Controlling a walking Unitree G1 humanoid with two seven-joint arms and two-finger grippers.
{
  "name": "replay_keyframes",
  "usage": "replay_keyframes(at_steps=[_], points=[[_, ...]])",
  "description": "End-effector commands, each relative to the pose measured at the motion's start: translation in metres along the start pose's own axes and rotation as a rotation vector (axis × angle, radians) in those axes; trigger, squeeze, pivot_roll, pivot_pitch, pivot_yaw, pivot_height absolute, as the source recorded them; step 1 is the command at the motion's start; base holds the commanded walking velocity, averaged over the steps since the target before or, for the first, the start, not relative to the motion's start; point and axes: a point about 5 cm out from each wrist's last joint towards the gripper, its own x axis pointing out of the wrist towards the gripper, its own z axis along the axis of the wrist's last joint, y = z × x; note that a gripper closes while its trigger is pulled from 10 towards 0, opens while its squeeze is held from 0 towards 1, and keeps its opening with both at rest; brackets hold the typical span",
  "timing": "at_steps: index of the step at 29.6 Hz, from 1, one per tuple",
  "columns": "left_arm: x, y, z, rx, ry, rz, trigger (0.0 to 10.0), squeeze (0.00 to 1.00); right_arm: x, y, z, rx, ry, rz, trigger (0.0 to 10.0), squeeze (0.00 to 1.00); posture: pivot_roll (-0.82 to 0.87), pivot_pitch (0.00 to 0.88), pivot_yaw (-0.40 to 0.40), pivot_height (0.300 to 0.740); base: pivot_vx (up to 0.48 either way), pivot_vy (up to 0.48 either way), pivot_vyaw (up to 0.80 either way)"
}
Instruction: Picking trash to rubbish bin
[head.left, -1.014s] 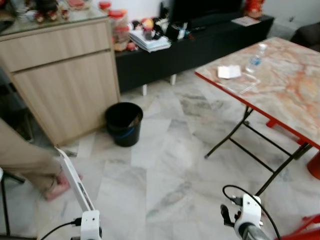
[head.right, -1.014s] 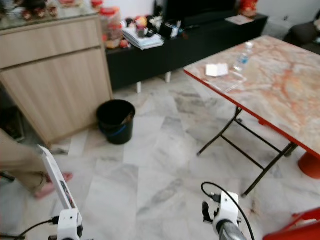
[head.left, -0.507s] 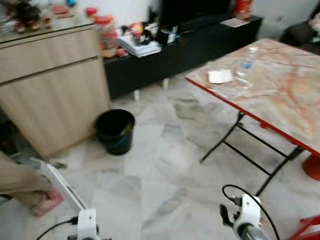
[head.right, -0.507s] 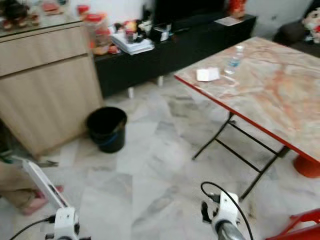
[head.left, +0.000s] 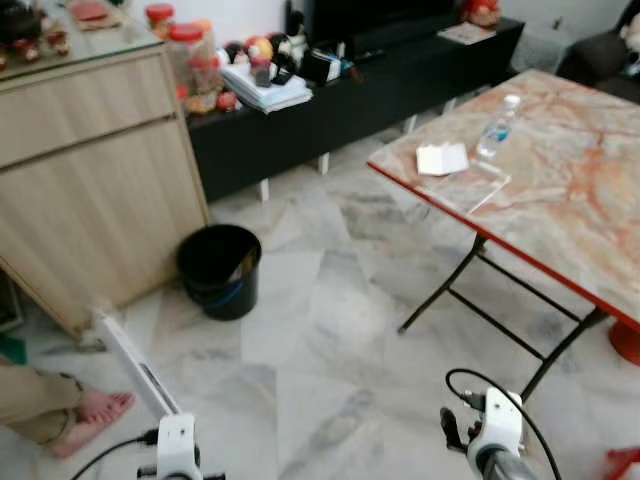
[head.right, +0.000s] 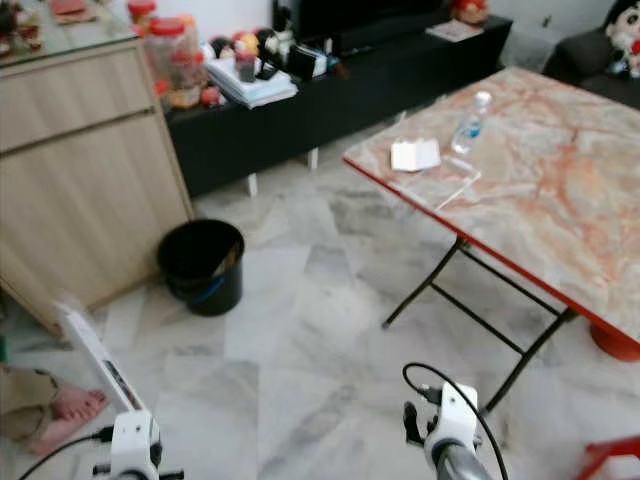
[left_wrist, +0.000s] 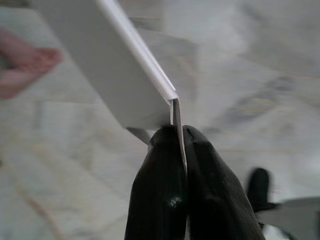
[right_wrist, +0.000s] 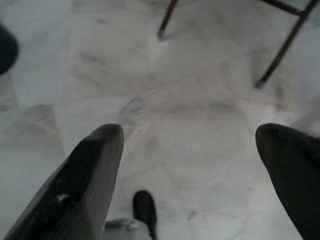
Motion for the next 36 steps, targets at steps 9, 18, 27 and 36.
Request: replay_keyframes(at_steps=[9, 18, 27, 36], points=[[-0.0005, 0.0104, -0.0003, 0.004, 0.003, 0.026, 10.0, 0.00, 0.0022, 0.0076, 0.0055, -0.013, -0.017, 0.021, 10.0, 0.00, 0.00, 0.097, -0.066, 0.740, 0.340, 0.000, 0.00], [-0.0005, 0.0155, 0.0005, 0.022, 0.001, 0.025, 10.0, 0.00, 0.0012, 0.0138, -0.0011, -0.022, -0.007, 0.029, 10.0, 0.00, 0.02, 0.095, -0.039, 0.740, 0.337, 0.000, 0.36], [0.0000, 0.0157, 0.0025, 0.032, -0.004, 0.020, 10.0, 0.00, 0.0015, 0.0116, 0.0010, 0.011, -0.016, 0.017, 10.0, 0.00, 0.02, 0.070, -0.028, 0.740, 0.337, 0.000, 0.00], [0.0010, 0.0142, 0.0048, 0.043, -0.008, 0.009, 10.0, 0.00, 0.0018, 0.0112, 0.0022, 0.015, -0.019, 0.013, 10.0, 0.00, 0.03, 0.049, -0.023, 0.740, 0.336, 0.000, 0.00]])
